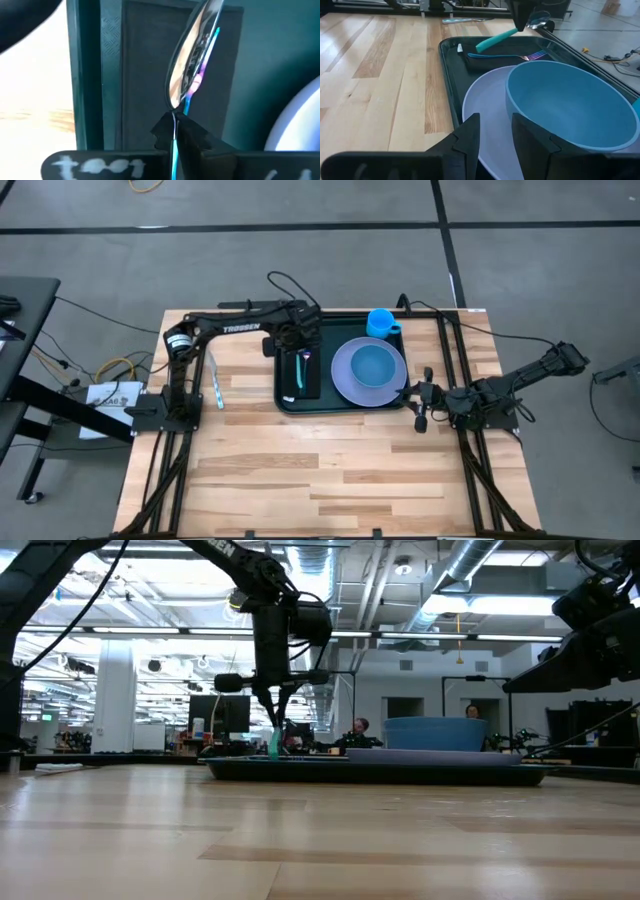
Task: Set up tray
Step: Put the green spoon on the black napkin
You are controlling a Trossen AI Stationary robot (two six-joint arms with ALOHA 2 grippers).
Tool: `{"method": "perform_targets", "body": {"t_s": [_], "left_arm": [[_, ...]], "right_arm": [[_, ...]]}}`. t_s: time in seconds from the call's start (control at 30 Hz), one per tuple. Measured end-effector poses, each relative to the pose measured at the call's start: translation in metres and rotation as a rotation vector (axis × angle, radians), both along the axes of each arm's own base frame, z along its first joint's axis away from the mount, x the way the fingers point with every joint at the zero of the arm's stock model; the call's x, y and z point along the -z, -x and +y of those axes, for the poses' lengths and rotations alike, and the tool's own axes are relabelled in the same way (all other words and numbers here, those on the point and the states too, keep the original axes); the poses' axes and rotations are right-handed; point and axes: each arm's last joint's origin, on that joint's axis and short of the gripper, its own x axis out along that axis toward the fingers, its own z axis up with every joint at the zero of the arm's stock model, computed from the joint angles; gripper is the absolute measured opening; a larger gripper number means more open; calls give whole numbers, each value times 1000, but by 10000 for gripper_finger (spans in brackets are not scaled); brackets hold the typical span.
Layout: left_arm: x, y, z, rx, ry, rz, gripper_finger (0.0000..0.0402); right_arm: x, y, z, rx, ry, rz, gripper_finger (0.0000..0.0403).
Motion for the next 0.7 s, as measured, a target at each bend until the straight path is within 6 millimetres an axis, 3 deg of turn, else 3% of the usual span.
{"method": "perform_targets", "body": {"t_s": [0.7], "left_arm": [[5, 0, 3, 25, -17, -20, 0]], "right_arm": [[0, 0, 0, 0, 0, 0, 107]]}}
